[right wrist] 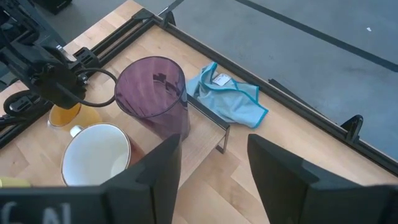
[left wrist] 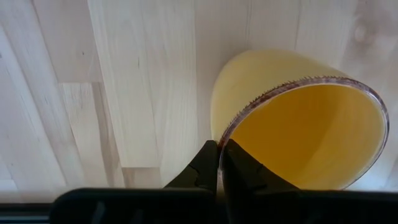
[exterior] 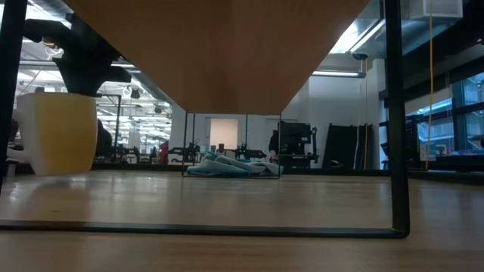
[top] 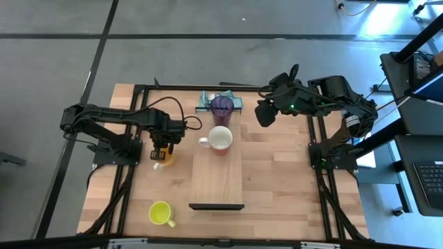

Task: Stack small to large cups/mugs on shelf
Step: Put the yellow cup on the shelf

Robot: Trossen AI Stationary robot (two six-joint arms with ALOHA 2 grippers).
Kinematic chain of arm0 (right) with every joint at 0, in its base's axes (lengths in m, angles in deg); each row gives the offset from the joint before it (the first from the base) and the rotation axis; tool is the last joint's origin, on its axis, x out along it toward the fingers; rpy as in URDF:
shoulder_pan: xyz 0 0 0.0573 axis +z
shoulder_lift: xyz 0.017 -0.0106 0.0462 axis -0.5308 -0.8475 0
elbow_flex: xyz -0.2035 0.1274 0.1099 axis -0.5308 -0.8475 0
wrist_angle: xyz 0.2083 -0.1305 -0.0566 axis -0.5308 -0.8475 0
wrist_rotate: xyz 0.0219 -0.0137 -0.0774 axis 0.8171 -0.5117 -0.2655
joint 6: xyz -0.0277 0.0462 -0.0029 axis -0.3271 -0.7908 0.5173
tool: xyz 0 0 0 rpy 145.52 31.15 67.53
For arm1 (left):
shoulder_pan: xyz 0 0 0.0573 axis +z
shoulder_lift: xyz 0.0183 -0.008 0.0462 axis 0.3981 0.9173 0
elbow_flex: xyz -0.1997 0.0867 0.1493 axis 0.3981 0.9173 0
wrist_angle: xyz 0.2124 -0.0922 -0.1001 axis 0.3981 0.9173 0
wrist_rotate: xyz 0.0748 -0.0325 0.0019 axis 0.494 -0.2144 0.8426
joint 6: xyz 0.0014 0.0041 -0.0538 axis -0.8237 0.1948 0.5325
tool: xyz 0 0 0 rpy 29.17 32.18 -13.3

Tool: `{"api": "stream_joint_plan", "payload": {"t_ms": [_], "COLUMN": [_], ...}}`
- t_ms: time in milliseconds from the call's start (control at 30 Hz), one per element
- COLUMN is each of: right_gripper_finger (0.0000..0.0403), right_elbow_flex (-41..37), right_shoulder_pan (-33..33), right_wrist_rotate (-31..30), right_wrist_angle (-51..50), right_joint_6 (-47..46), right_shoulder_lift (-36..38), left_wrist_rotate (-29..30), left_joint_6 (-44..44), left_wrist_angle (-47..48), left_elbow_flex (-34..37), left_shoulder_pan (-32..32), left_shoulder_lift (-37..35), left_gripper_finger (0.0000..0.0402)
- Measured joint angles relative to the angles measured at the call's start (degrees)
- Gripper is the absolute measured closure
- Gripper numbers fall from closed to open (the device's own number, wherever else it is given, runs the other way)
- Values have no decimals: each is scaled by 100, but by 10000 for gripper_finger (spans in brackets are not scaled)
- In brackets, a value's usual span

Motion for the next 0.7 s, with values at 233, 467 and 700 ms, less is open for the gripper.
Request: {"api": "stream_joint_plan", "payload": {"t_ms": [233,467,700], "right_gripper_finger": [217,217,217], "right_elbow_flex": [0,0,0], "right_shoulder_pan": [0,4,4], "right_wrist_rotate": [0,0,2], "right_wrist_angle": [0,0,0], "right_joint_6": [0,-9,-4], "right_shoulder_lift": [0,0,0], "left_wrist_rotate": [-9,-33,25], "left_joint_6": [2,148,290], "left_wrist_angle": [-129,-126,-143], "left_elbow_flex": [0,0,0], "left_shoulder_pan": [0,-1,-2], "left_shoulder_lift": [0,-2,-2], "left_gripper_finger": [395,363,350]}}
